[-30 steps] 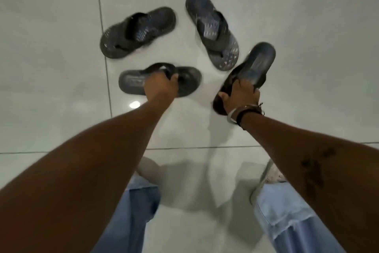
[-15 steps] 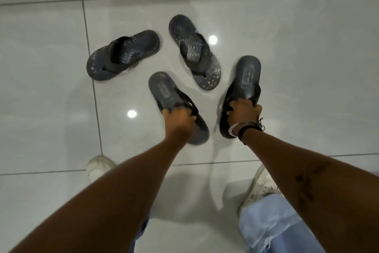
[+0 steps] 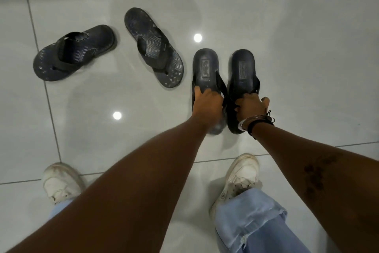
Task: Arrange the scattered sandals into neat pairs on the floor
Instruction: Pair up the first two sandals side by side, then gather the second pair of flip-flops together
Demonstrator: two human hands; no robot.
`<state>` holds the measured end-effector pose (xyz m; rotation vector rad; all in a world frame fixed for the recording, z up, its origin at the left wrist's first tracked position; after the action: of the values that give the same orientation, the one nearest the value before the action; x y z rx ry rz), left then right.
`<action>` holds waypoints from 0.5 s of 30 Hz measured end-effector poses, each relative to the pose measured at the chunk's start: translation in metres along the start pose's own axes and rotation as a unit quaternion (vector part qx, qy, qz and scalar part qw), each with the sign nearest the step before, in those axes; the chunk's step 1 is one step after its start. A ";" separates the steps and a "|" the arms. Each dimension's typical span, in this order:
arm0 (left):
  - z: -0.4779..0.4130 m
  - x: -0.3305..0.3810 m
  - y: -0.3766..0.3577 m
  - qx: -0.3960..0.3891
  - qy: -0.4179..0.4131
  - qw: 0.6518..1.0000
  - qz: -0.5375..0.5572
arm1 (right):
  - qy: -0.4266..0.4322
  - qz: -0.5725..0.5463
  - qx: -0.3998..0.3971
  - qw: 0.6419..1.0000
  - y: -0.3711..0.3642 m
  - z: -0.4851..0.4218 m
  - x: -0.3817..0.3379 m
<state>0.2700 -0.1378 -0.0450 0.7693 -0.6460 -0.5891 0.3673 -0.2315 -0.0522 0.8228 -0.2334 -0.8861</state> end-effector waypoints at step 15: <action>0.013 -0.154 0.069 0.263 0.111 0.956 0.064 | 0.260 0.074 0.173 0.947 0.018 -0.025 -0.153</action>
<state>0.1762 0.0022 -0.0320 1.2614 -0.6449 -0.2009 0.2939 -0.0947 -0.0340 1.3178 0.0181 -0.4654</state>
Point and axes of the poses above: each hand's wrist, its own z-axis away from the middle knuckle, its own y-axis out of the back of the hand, x = y × z, the point moved 2 cm from there along -z, towards the middle knuckle, and after that the axes turned 6 degrees about y, right-handed, at the moved point
